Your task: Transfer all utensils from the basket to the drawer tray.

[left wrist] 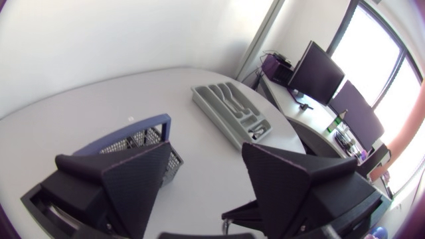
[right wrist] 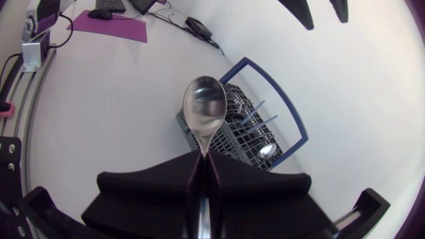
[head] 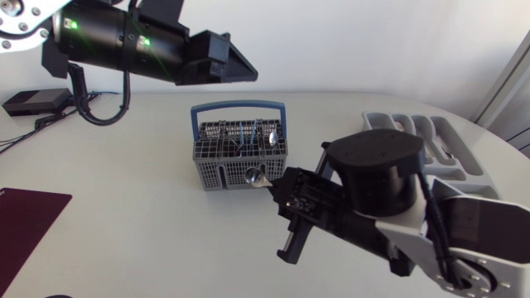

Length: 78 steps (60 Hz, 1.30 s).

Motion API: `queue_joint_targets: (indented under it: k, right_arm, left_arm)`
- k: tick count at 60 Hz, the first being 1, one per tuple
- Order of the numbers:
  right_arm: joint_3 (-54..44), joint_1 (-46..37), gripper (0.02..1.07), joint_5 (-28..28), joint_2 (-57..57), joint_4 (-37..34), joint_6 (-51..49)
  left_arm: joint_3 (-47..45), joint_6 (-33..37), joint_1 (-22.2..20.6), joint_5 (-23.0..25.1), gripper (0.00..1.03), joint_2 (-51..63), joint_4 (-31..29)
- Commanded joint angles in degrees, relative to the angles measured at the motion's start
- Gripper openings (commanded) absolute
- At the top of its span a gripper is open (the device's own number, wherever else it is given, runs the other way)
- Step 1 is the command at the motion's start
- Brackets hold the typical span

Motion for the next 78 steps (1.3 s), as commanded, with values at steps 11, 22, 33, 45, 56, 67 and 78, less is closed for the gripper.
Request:
queue_joint_targets:
  k: [11,22,33,45,56,67,78]
  right_arm:
    - [-3.2,-18.1,0.08,-16.0,-9.9,-9.9,-0.8]
    - [-3.7,-36.4,0.08,-29.2,-12.1,-17.2,-10.7]
    - [-2.0,-54.2,0.08,-40.0,-8.3,-23.2,-24.0]
    - [1.8,-69.2,0.08,-46.0,1.6,-29.9,-41.0]
    - [6.7,-78.9,0.08,-46.9,10.8,-31.7,-53.7]
    - [13.9,-84.9,0.08,-45.5,20.3,-34.3,-61.9]
    - [21.6,-89.5,0.08,-42.3,28.7,-34.3,-68.0]
  left_arm:
    - [-1.4,3.9,2.1,-7.2,0.89,-1.2,0.7]
    - [-5.5,6.9,1.7,-11.3,0.89,-1.3,0.5]
    - [-8.8,9.4,0.7,-14.4,0.89,-1.6,0.3]
    - [-11.7,11.3,-1.7,-17.3,0.89,-2.0,-0.1]
    - [-14.3,12.7,-4.4,-20.9,0.89,-2.1,0.1]
    - [-15.7,13.0,-6.0,-23.1,0.89,-2.1,0.1]
    - [-17.1,13.4,-7.3,-24.7,0.89,-2.5,0.2]
